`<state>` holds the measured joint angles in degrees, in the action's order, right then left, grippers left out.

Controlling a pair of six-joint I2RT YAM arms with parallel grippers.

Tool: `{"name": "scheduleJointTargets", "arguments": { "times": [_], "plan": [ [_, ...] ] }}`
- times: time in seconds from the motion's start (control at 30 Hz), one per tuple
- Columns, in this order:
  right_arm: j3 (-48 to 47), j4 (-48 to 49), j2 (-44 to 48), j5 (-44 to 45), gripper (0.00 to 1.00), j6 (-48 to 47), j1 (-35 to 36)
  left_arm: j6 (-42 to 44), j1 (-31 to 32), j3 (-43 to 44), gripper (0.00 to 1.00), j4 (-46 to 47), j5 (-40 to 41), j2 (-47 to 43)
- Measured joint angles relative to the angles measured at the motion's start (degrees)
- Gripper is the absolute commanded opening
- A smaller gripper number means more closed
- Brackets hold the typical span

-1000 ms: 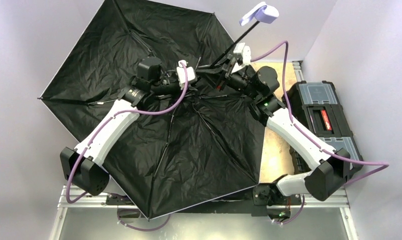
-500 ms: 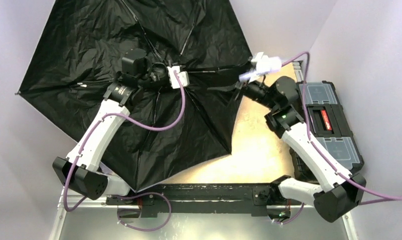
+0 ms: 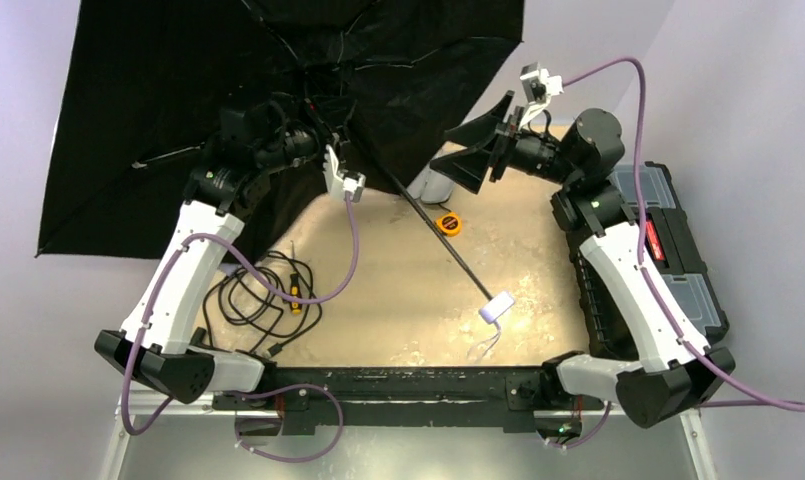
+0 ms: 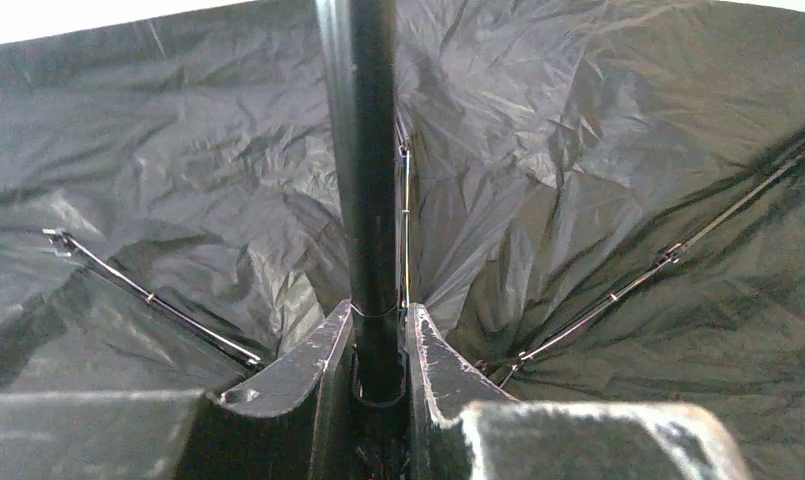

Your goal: Open the umbrella

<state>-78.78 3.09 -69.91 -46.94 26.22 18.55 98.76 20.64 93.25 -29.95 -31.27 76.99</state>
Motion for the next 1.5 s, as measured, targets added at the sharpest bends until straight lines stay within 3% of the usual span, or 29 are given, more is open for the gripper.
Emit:
{"name": "scheduleJointTargets", "arguments": {
  "times": [0.1, 0.33, 0.47, 0.63, 0.7, 0.93, 1.17, 1.43, 1.5],
  "plan": [
    [-2.6, -1.5, -1.0, -2.2, 0.99, 1.2, 3.8, 6.1, 0.0, 1.6, 0.00, -0.9, 0.3, 0.0],
    [-8.0, -12.7, -7.6, 1.1, 0.97, -4.0, 16.1, 13.1, 0.0, 1.8, 0.00, -2.7, 1.3, 0.8],
    [-7.8, -16.6, -10.4, 3.1, 0.87, -6.1, 17.8, 14.8, 0.0, 1.8, 0.00, -2.7, 1.8, 1.6],
    [-7.8, -19.4, -13.5, 3.1, 0.51, -7.5, 18.3, 17.5, 0.0, 1.0, 0.00, -2.1, 2.4, 1.5],
    [-7.8, -22.2, -14.3, 2.8, 0.42, -9.4, 18.6, 18.1, 0.0, -0.2, 0.00, -0.8, 2.9, 1.5],
    [-7.4, -37.8, -14.9, 1.7, 0.42, -20.6, 18.8, 18.8, -0.5, -3.9, 0.00, 2.2, 6.0, 1.6],
    [-4.4, -49.7, -13.5, 1.3, 0.38, -31.1, 18.8, 18.8, -5.6, -5.1, 0.00, 4.8, 7.3, 1.8],
    [1.1, -54.8, -9.7, 5.0, 0.19, -37.2, 18.6, 18.8, -9.4, -5.1, 0.00, 6.1, 6.1, 3.2],
    [2.0, -54.5, -9.4, 5.7, 0.09, -37.5, 18.6, 18.8, -9.4, -5.1, 0.00, 6.4, 5.2, 3.5]
  ]
}}
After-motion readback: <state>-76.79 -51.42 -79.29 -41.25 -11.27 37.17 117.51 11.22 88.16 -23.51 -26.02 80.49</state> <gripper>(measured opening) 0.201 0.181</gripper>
